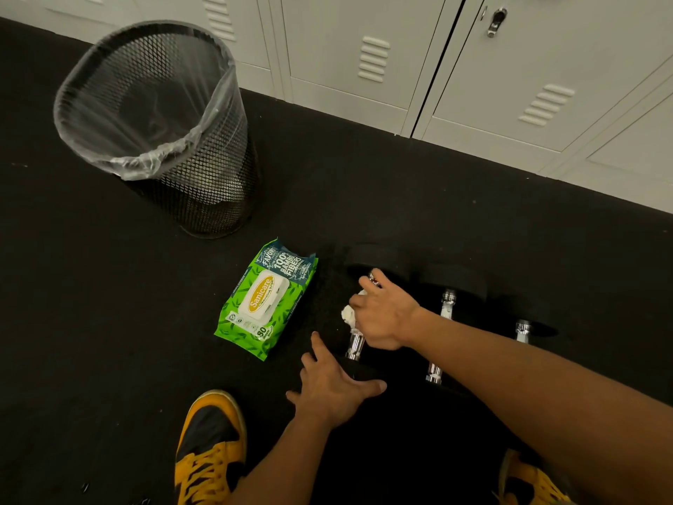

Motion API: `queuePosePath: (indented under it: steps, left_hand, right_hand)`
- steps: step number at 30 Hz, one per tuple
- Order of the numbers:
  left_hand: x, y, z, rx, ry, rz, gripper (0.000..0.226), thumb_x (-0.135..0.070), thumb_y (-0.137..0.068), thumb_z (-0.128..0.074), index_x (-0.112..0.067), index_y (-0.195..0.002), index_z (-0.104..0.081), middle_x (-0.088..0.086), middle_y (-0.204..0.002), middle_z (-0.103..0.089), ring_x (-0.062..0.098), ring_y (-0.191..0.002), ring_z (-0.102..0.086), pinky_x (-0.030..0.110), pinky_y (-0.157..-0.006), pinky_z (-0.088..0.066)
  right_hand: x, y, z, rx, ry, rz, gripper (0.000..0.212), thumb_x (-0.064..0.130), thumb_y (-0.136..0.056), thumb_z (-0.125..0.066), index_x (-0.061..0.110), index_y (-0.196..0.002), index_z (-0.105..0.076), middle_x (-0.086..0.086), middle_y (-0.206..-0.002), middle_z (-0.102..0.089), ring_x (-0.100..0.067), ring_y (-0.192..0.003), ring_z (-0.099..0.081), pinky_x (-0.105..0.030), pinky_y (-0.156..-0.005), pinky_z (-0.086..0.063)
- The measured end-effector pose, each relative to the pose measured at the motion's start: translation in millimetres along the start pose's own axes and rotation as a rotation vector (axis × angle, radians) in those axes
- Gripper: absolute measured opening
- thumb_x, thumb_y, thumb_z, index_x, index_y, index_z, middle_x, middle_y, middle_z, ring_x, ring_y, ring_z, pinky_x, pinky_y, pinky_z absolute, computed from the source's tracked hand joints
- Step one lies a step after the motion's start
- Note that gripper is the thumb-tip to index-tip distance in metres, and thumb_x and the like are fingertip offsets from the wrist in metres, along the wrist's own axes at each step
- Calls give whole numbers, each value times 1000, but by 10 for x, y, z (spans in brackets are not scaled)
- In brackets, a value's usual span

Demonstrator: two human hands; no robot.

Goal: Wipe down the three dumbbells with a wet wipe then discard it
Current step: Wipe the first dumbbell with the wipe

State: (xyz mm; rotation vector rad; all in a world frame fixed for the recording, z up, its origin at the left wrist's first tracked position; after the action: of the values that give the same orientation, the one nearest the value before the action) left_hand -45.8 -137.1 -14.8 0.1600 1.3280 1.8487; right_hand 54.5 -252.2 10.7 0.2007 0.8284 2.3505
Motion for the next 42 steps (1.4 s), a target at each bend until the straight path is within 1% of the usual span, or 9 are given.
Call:
queuePosePath:
  steps: [5,10,12,16,20,27,31,38,42]
  left_hand:
    - [-4,15,11,-3,-1,0,151,-70,-47,-82,-26,-149,20,8,-157,-12,31,-143,-20,69,-109,-16]
    - [-16,30,19,-12,-5,-6,150,-70,-48,-81,-26,-149,20,8,-157,-12,30,-143,-20,69,-110,-17]
    - [-16,26,30,-14,-1,-4,150,-70,-48,-81,-27,-149,21,7,-157,-12,29,-143,-20,68,-110,-16]
    - [-16,44,49,-4,-7,6,151,-70,-47,-80,-26,-149,22,6,-156,-13,28,-143,-20,67,-110,-17]
    - [-4,41,29,-27,0,6,152,-71,-45,-79,-26,-149,23,5,-156,-13,27,-143,-21,68,-110,-17]
    - [-35,83,9,-48,-8,-4,151,-71,-46,-79,-26,-149,21,7,-154,-16,28,-142,-23,67,-109,-19]
    - [-23,78,18,-42,-10,-5,151,-71,-46,-79,-26,-149,21,7,-154,-15,28,-142,-23,67,-110,-18]
    - [-24,68,12,-42,-14,0,152,-72,-45,-79,-26,-149,21,7,-154,-15,28,-142,-24,67,-110,-18]
    - [-29,69,7,-47,-20,10,153,-72,-44,-80,-26,-149,21,8,-155,-14,28,-142,-23,67,-110,-18]
  right_hand:
    - [-71,-46,-10,-31,36,-149,53,50,-95,-38,11,-123,-61,-7,-128,-55,-30,-123,-36,-51,-101,-25]
    - [-123,-85,-5,-56,3,-237,44,40,-95,-41,12,-123,-61,-8,-126,-55,-27,-116,-41,-47,-96,-30]
    - [-109,-99,7,-72,-60,-265,44,38,-94,-44,12,-127,-59,-9,-135,-50,-28,-117,-42,-47,-95,-33]
    - [58,-104,74,-75,-247,-221,55,30,-95,-50,9,-145,-42,-8,-154,-30,-33,-124,-45,-45,-95,-42]
    - [58,-78,-51,17,-279,-185,46,32,-96,-50,13,-139,-49,-3,-145,-41,-29,-115,-54,-40,-83,-46]
    - [-174,27,-111,14,-341,-224,61,29,-97,-44,23,-155,-24,10,-162,-16,-30,-124,-51,-41,-94,-44]
    - [-232,13,-144,-6,-391,-273,62,27,-98,-44,24,-155,-21,12,-163,-12,-31,-126,-48,-43,-96,-43]
    - [45,73,-407,-146,-786,-457,62,26,-100,-42,26,-156,-14,25,-160,11,-30,-119,-49,-47,-95,-47]
    - [252,58,-422,-256,-1019,-600,50,22,-102,-39,19,-151,-31,27,-160,11,-24,-109,-57,-40,-85,-51]
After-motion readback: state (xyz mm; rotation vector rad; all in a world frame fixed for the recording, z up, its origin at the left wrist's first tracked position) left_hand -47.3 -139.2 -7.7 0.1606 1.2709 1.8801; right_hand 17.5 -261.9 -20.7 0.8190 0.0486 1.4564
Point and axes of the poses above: each hand's wrist, its own y-axis away from the middle knuckle, its own z-axis out of the back of the hand, x = y × z, the point moved 3 cm from there along -y, towards the middle knuckle
